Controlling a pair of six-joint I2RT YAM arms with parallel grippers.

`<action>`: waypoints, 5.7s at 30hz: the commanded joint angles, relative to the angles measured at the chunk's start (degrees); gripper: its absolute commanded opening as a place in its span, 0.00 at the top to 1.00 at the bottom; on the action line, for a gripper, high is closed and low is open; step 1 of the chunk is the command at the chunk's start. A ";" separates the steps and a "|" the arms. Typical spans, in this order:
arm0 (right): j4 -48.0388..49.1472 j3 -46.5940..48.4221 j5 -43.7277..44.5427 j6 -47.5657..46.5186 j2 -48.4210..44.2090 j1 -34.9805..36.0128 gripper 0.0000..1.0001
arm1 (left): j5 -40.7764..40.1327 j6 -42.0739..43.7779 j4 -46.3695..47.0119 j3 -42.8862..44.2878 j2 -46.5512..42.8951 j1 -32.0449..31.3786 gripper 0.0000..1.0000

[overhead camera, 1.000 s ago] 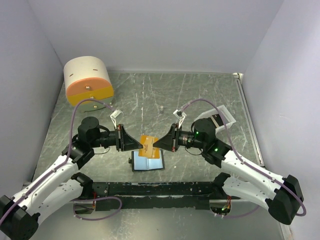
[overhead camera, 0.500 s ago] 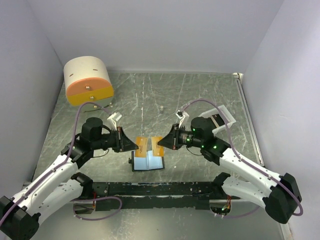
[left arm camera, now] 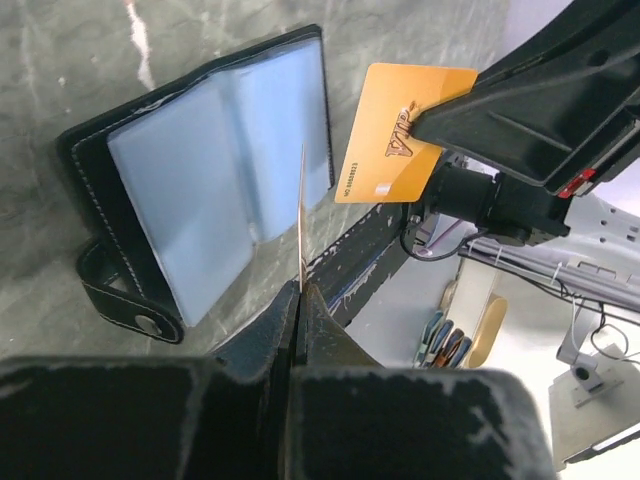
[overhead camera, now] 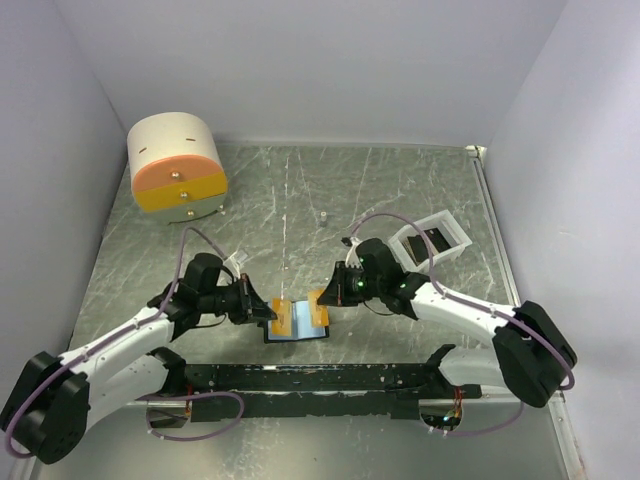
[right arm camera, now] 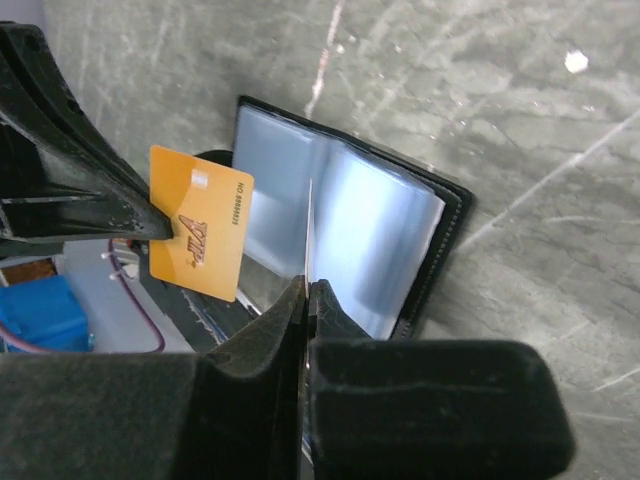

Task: Put the credit cards into the card holder
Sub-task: Adjust the credit card, then insert the credit card into the card holder.

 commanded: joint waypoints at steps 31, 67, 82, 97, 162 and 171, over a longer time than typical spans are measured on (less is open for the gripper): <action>-5.57 1.36 7.23 -5.77 11.19 -0.01 1.00 | 0.32 -3.89 21.32 -4.70 20.59 -1.06 0.93; -7.87 1.50 7.82 -4.59 9.29 -0.01 1.00 | 3.71 -1.60 31.21 -6.62 25.14 -1.05 0.93; -6.90 0.65 8.05 -4.12 8.78 0.04 1.00 | 1.53 -2.46 26.77 -7.97 22.64 -1.04 0.93; -5.97 -0.57 7.78 -3.85 8.21 0.06 1.00 | 4.41 -1.53 34.19 -6.07 26.37 -1.07 0.93; -2.61 -7.99 8.19 6.00 -1.39 0.01 1.00 | -3.25 -2.26 35.43 -0.76 35.20 -6.52 0.93; -2.15 -9.47 8.45 6.24 -2.43 0.06 1.00 | -5.17 -2.81 35.05 0.26 35.89 -8.77 0.93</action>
